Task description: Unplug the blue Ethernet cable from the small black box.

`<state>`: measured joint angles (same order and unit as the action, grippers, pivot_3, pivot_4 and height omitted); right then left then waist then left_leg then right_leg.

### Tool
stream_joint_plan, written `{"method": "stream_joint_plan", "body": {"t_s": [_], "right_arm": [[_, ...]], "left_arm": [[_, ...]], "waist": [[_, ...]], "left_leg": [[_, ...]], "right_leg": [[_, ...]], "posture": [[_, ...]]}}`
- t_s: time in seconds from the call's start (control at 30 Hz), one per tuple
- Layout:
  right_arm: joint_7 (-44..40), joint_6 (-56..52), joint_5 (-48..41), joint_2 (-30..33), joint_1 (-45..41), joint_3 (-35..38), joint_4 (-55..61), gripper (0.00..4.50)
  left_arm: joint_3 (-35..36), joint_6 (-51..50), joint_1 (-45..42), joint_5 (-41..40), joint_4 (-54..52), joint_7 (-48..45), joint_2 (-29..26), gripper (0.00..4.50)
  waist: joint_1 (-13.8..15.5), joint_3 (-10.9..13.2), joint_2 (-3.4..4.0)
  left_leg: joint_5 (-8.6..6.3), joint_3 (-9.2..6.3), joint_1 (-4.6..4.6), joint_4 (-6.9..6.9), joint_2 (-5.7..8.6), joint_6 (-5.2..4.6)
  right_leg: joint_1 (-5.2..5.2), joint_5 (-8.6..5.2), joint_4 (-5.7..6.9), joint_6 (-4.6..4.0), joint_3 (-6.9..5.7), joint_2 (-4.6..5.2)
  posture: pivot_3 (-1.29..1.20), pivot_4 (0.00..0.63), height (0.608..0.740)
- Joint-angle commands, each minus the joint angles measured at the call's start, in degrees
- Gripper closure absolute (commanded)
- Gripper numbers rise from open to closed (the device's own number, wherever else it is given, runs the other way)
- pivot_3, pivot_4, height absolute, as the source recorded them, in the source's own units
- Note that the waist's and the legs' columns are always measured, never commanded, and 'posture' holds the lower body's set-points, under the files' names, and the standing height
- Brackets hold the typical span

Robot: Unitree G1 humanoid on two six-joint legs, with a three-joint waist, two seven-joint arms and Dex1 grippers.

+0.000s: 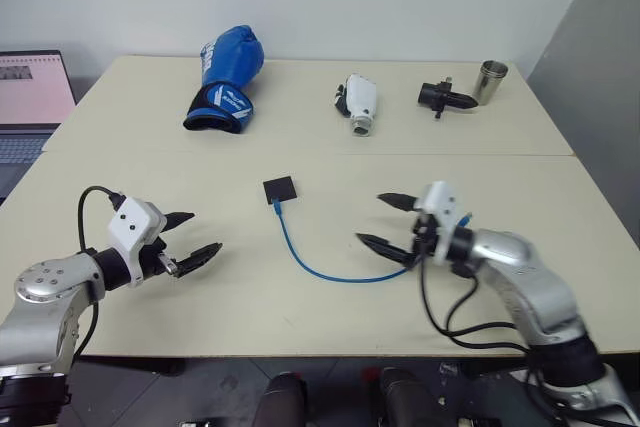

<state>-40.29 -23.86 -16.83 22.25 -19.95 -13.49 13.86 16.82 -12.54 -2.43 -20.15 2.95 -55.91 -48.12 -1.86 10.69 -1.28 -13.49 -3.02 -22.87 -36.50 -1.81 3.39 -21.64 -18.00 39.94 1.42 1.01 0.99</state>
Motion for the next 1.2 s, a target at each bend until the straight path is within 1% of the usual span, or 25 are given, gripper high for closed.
{"method": "stream_joint_plan", "body": {"t_s": [0.03, 0.13, 0.23, 0.3, 0.5, 0.6, 0.83, 0.93, 1.03, 1.07, 1.1, 1.2], "right_arm": [[6.13, -3.68, 4.22, -7.78, -5.12, -5.90, -3.49, 0.00], [11.23, -6.69, 8.56, -15.58, -9.38, -10.43, -9.97, 0.00], [16.36, -8.47, 11.40, -21.79, -12.56, -11.69, -16.38, 0.00], [18.42, -8.53, 12.91, -24.46, -14.06, -11.75, -19.75, 0.00], [22.03, -7.45, 15.10, -29.30, -16.78, -10.52, -28.34, 0.00], [23.86, -6.84, 15.48, -31.54, -18.73, -8.68, -32.71, 0.00], [24.66, -4.37, 15.33, -34.22, -22.85, -7.04, -39.79, 0.00], [25.30, -3.36, 15.39, -34.90, -24.06, -6.73, -41.92, 0.53], [25.82, -2.27, 15.58, -35.40, -25.17, -6.86, -43.69, 1.31], [26.00, -1.82, 15.76, -35.52, -25.50, -7.02, -44.21, 1.48], [26.22, -1.50, 15.88, -35.60, -25.70, -7.13, -44.59, 1.76], [26.30, -0.89, 16.14, -35.43, -25.84, -7.65, -45.18, 2.39]], "left_arm": [[0.82, 1.31, -2.21, -0.74, 1.39, -1.76, -1.04, 0.01], [-0.23, 0.94, -3.77, -0.76, 1.76, -3.14, -1.35, 0.01], [-1.51, -3.07, -3.24, -2.85, -1.22, -6.51, -2.39, 0.01], [-1.81, -4.60, -2.53, -3.97, -3.27, -8.37, -2.97, 0.01], [-1.68, -5.26, -2.74, -3.63, -3.85, -8.84, -3.05, 0.01], [-1.78, -5.23, -2.97, -3.49, -3.75, -8.76, -2.92, 0.01], [-2.18, -4.89, -3.71, -3.12, -3.13, -8.60, -2.61, 0.01], [-2.28, -4.76, -3.79, -3.01, -3.03, -8.53, -2.50, 0.00], [-2.51, -4.65, -3.95, -2.92, -2.92, -8.45, -2.36, 0.00], [-2.65, -4.60, -4.06, -2.87, -2.85, -8.38, -2.30, 0.00], [-2.76, -4.54, -4.17, -2.81, -2.78, -8.32, -2.24, 0.00], [-2.92, -4.58, -4.49, -2.74, -2.57, -8.20, -2.11, 0.00]], "waist": [[0.16, 0.00, 0.00], [0.19, -0.01, -0.03], [0.04, -0.03, -0.06], [0.00, -0.04, -0.07], [-0.06, -0.04, -0.08], [-0.16, -0.04, -0.07], [-0.06, -0.05, -0.10], [-0.12, -0.05, -0.09], [-0.15, -0.06, -0.10], [-0.18, -0.06, -0.10], [-0.21, -0.05, -0.10], [-0.28, -0.05, -0.10]], "left_leg": [[0.00, -0.01, -0.06, 0.00, 0.03, 0.00], [0.00, -0.02, -0.09, 0.00, 0.02, 0.00], [0.00, 0.02, -0.08, 0.00, 0.04, 0.00], [0.00, 0.04, -0.07, 0.01, 0.05, 0.00], [0.00, 0.01, -0.06, 0.06, 0.03, 0.00], [0.00, 0.01, -0.06, 0.09, 0.01, 0.00], [0.00, 0.01, -0.03, 0.11, 0.02, 0.00], [0.00, 0.01, -0.01, 0.11, 0.02, 0.00], [0.00, 0.01, 0.00, 0.11, 0.01, 0.00], [0.00, 0.01, -0.01, 0.11, 0.01, 0.00], [0.00, 0.01, 0.00, 0.11, 0.01, -0.01], [0.00, 0.01, 0.01, 0.11, 0.00, -0.01]], "right_leg": [[-0.05, 0.00, 0.01, 0.00, -0.02, 0.04], [-0.10, 0.01, 0.04, -0.01, -0.04, 0.04], [-0.10, 0.01, 0.04, -0.01, -0.01, 0.06], [-0.11, 0.01, 0.05, -0.01, 0.00, 0.06], [-0.14, 0.01, 0.06, -0.02, -0.01, 0.06], [-0.19, 0.01, 0.08, -0.02, -0.01, 0.04], [-0.17, 0.01, 0.09, -0.02, -0.02, 0.04], [-0.16, 0.01, 0.10, -0.02, -0.01, 0.04], [-0.17, 0.01, 0.12, -0.02, -0.01, 0.04], [-0.16, 0.01, 0.12, -0.02, -0.01, 0.04], [-0.16, 0.01, 0.12, -0.02, -0.01, 0.04], [-0.16, 0.01, 0.14, -0.02, -0.01, 0.04]], "posture": [[0.00, 0.150, 0.740], [0.00, 0.150, 0.740], [0.00, 0.150, 0.740], [0.00, 0.150, 0.740], [0.00, 0.150, 0.740], [0.00, 0.150, 0.740], [0.00, 0.150, 0.740], [0.00, 0.150, 0.740], [0.00, 0.150, 0.740], [0.00, 0.150, 0.740], [0.00, 0.150, 0.740], [0.00, 0.150, 0.740]]}}
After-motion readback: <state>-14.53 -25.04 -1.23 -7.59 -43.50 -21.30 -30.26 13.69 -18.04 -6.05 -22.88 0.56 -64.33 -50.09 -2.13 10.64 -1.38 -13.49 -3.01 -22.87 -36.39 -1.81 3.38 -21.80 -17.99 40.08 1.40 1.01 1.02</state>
